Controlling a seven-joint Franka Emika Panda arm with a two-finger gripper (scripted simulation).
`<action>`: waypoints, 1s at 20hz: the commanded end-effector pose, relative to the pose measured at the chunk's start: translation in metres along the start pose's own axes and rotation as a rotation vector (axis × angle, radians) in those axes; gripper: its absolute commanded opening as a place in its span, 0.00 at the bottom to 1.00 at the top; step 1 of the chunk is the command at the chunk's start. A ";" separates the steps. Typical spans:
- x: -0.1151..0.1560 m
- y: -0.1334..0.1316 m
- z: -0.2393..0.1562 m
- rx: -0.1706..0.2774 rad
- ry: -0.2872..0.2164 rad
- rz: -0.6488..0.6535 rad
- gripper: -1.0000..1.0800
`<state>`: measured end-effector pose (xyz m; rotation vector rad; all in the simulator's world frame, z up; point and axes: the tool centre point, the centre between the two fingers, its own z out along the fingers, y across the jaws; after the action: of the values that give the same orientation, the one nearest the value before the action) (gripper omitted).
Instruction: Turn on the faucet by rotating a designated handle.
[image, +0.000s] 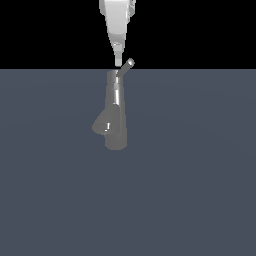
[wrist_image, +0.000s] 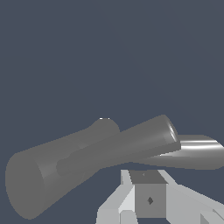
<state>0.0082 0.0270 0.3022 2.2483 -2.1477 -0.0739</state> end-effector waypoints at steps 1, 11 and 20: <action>0.016 -0.006 0.006 -0.002 0.002 0.016 0.00; 0.049 -0.025 0.015 -0.003 0.004 0.029 0.00; 0.077 -0.040 0.022 -0.005 0.006 0.041 0.00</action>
<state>0.0509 -0.0176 0.2848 2.2525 -2.1524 -0.0671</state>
